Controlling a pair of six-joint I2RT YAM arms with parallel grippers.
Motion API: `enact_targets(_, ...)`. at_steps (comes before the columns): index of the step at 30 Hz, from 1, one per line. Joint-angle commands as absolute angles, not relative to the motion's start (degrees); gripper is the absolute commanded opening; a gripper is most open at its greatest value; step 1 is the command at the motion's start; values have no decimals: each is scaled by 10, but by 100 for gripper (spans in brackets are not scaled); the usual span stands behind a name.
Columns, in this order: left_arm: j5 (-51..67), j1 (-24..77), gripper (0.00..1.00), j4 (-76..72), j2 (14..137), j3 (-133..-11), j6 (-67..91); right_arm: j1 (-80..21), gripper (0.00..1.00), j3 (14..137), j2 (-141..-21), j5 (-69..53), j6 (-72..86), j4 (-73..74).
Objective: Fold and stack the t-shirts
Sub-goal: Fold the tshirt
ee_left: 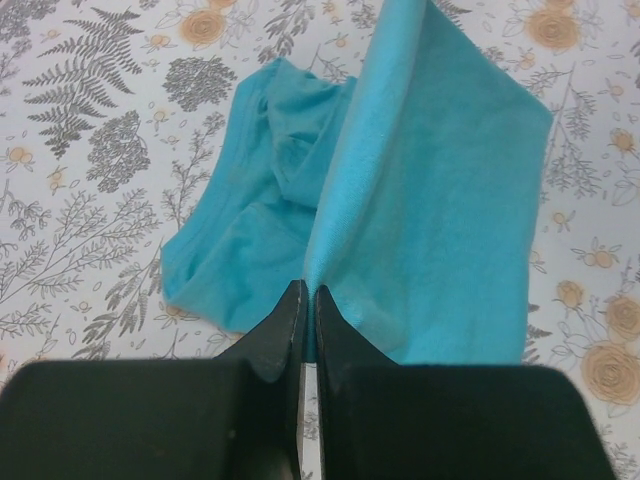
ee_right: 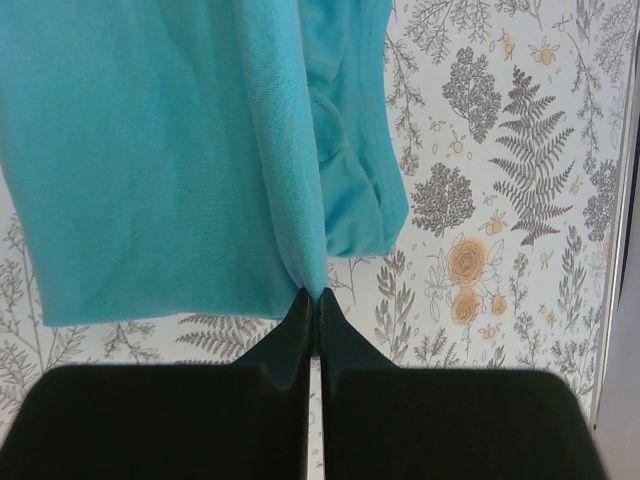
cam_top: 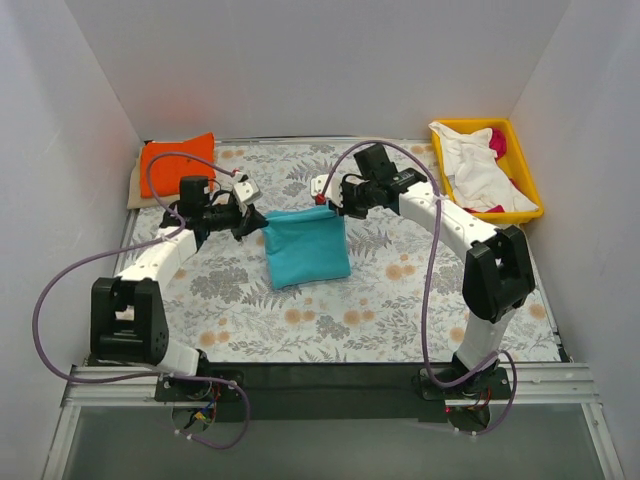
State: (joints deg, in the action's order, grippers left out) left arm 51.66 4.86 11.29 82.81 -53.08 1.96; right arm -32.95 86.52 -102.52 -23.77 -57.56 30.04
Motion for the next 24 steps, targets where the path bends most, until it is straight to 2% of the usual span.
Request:
enact_targets(1, 516, 37, 0, 77, 865, -570, 25, -317, 1, 914, -1055, -251, -597, 281)
enact_targets(15, 471, 33, 0, 11, 1033, -634, 56, -301, 1, 967, -1172, -243, -577, 245)
enact_targets(24, 471, 33, 0, -22, 1046, -646, 78, -293, 1, 959, -1169, -229, -540, 210)
